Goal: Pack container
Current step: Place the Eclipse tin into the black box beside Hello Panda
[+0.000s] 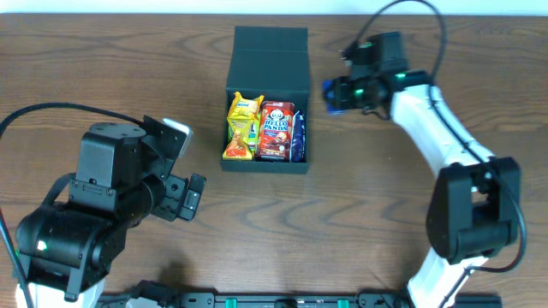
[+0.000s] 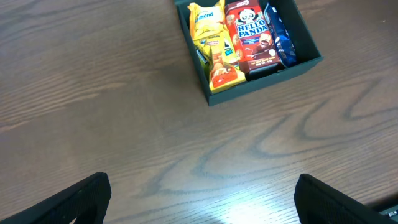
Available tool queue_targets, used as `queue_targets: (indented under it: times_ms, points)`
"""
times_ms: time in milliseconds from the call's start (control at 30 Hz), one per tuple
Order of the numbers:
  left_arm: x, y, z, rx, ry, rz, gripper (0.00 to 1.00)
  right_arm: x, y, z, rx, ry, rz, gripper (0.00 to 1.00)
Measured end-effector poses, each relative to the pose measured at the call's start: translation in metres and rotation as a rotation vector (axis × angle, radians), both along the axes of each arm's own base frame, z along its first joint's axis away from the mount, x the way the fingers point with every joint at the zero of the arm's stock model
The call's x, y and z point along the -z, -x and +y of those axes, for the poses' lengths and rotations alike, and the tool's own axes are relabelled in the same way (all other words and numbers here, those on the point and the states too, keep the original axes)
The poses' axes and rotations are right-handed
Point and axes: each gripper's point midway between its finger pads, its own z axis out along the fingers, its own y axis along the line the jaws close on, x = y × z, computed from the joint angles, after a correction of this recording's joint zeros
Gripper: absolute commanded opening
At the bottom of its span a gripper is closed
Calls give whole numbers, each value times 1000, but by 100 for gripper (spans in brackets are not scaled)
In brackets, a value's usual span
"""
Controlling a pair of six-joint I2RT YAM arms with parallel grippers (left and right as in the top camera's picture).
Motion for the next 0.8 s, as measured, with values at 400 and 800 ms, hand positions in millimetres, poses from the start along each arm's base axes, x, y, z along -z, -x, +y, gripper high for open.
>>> queue_targets:
  times_ms: [400, 800]
  points:
    - [0, 0, 0, 0, 0, 0, 95, 10, 40, 80, 16, 139, 11, 1]
    - [0, 0, 0, 0, 0, 0, 95, 16, 49, 76, 155, 245, 10, 1]
